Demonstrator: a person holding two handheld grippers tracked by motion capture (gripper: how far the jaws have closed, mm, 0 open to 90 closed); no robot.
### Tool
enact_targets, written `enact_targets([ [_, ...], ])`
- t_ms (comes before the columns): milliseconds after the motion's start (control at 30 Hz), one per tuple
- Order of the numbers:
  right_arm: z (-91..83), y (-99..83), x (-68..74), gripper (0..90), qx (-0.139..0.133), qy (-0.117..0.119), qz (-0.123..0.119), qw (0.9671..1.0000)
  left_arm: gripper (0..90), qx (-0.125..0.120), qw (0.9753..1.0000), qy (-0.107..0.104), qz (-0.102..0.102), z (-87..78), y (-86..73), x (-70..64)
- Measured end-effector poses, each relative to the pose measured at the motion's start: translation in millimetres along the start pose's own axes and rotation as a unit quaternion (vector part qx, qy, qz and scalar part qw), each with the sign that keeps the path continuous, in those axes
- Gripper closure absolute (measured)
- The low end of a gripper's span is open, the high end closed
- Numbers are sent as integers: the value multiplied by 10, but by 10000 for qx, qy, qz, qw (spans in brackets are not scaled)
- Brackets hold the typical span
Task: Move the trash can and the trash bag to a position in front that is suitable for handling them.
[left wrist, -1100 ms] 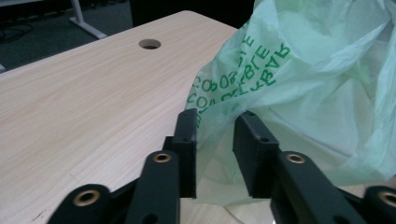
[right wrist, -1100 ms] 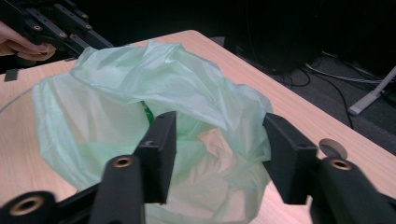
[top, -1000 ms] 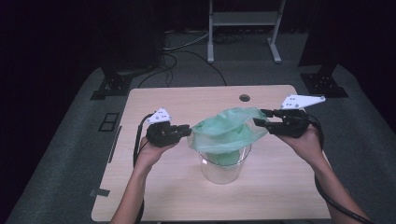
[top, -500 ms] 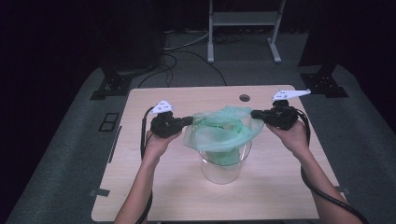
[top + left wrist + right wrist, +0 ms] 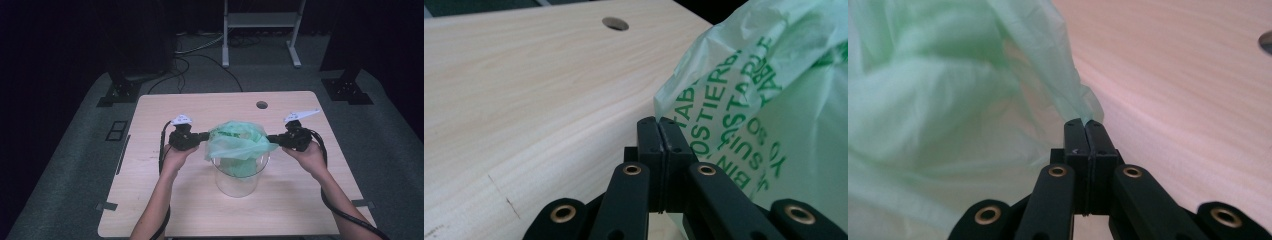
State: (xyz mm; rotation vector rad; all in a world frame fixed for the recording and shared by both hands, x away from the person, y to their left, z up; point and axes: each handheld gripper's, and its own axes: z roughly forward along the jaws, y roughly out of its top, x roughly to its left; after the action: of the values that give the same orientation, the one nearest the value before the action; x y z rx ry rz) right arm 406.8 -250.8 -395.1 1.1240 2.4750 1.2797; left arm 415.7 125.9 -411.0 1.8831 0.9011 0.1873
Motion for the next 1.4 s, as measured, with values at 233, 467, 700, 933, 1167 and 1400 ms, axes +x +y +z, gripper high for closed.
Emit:
enact_targets([
  [233,-55,-218,33,860,79,286,28,9996,716,142,9998,-97,-137,-26,-132,-48],
  [467,-370,-234,279,657,-379,493,-416,9972,423,-9,10000,86,2,-266,-188,-179],
  [700,-482,-304,439,597,-269,545,-817,9948,379,17,9996,-40,276,-415,-327,-305],
  [933,-466,-356,453,543,-287,718,-919,9928,297,197,9973,-184,688,-448,-389,-451],
  [1167,-420,-330,444,592,-393,580,-900,9935,308,164,9967,-11,799,-435,-353,-471],
  [1400,-366,-290,357,619,-571,399,-668,9953,333,56,9979,166,628,-341,-293,-398],
])
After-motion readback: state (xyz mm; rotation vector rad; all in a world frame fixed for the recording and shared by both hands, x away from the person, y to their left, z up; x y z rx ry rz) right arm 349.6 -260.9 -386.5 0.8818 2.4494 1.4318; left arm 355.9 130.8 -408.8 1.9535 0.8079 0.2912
